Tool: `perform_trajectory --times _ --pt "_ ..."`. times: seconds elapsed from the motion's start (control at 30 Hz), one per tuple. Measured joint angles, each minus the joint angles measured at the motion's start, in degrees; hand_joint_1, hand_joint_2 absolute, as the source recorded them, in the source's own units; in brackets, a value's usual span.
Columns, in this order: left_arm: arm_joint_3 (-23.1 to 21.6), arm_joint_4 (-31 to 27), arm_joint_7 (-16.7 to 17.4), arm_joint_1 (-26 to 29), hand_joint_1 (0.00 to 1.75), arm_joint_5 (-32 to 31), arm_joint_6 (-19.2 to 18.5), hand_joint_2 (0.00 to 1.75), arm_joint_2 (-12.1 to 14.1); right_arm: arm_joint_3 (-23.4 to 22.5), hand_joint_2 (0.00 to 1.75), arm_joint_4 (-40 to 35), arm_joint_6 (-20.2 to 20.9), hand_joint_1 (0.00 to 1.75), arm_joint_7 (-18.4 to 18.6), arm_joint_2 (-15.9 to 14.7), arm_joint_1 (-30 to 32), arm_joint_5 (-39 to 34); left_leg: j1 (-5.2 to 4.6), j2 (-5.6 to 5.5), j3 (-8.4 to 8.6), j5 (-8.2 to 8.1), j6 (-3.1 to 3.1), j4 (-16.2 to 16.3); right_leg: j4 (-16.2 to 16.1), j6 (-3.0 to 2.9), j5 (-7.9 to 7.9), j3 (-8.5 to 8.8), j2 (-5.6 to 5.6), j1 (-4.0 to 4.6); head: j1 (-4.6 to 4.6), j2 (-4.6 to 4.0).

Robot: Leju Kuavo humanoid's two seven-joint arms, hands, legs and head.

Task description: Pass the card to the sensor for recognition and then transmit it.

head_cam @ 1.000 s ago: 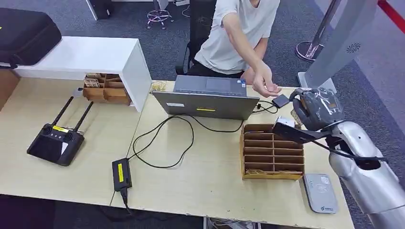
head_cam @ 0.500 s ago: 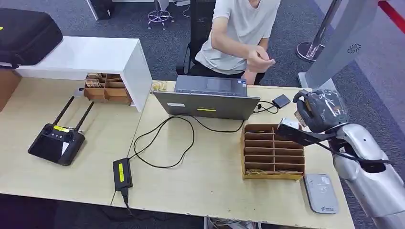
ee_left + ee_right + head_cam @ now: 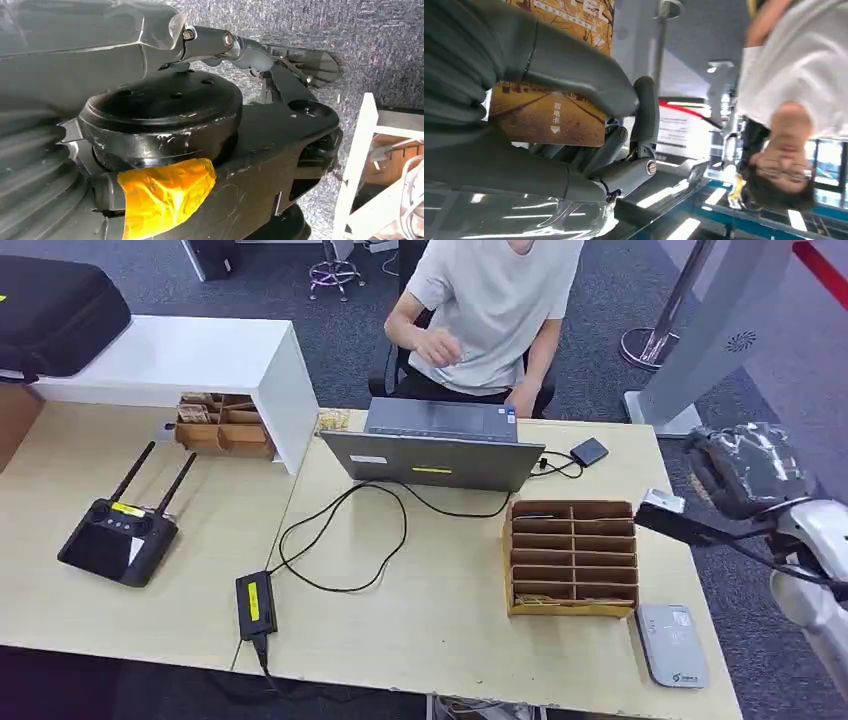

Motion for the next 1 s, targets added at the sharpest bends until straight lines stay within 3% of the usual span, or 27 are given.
perform_trajectory --times 0.2,0.4,0.63,0.7,0.83,0.9,1.0 --pt "0.9 0.0 0.0 0.0 0.0 0.9 0.0 1.75 0.0 -0.2 1.75 -1.4 1.8 1.75 1.3 -5.0 0.4 2.1 0.0 -0.01 0.0 0.0 0.0 0.0 0.0 0.0 0.0 -0.01 -0.03 0.0 -0.02 0.0" --pt "1.5 0.0 0.0 0.0 0.0 1.2 0.0 1.75 0.0 -0.2 1.75 -2.3 3.6 1.75 1.9 -7.5 0.7 2.8 0.01 0.02 0.02 0.0 0.0 0.0 0.0 0.0 0.0 -0.02 0.02 0.01 -0.02 0.0" --pt "2.7 0.0 0.1 0.0 0.0 2.7 0.0 1.75 -0.1 1.1 1.75 -3.1 18.2 1.75 4.5 -12.0 0.4 -0.4 0.0 -0.01 -0.03 0.0 0.01 0.0 0.0 0.0 0.0 -0.01 -0.03 0.0 0.0 0.0" --pt "2.9 0.0 0.1 0.0 0.0 3.2 0.0 1.75 -0.2 2.1 1.75 -3.1 23.8 1.75 5.6 -13.3 -0.4 -2.5 -0.02 -0.03 -0.04 0.0 0.01 0.0 0.0 0.0 0.0 -0.01 -0.05 -0.01 -0.02 0.0" --pt "4.2 0.0 0.1 0.0 0.0 4.4 0.4 1.75 -0.4 6.3 1.75 -3.7 38.7 1.75 7.7 -16.3 -4.0 -8.9 -0.02 -0.01 -0.04 0.0 0.01 0.0 0.0 0.0 0.0 -0.02 -0.03 -0.01 -0.02 0.0" --pt "4.9 0.0 0.1 0.0 0.0 4.6 0.5 1.75 -0.5 8.1 1.75 -4.1 41.9 1.75 8.3 -17.4 -5.2 -11.2 -0.01 -0.02 -0.04 0.0 0.01 0.0 0.0 0.0 0.0 -0.02 -0.04 0.0 -0.02 0.0" --pt "5.7 0.0 0.1 0.0 0.0 4.7 0.5 1.75 -0.6 10.1 1.75 -4.6 42.8 1.75 8.9 -18.3 -7.0 -12.3 -0.01 -0.01 -0.02 0.0 0.0 0.0 0.0 0.0 0.0 -0.03 -0.03 0.0 -0.02 0.0"
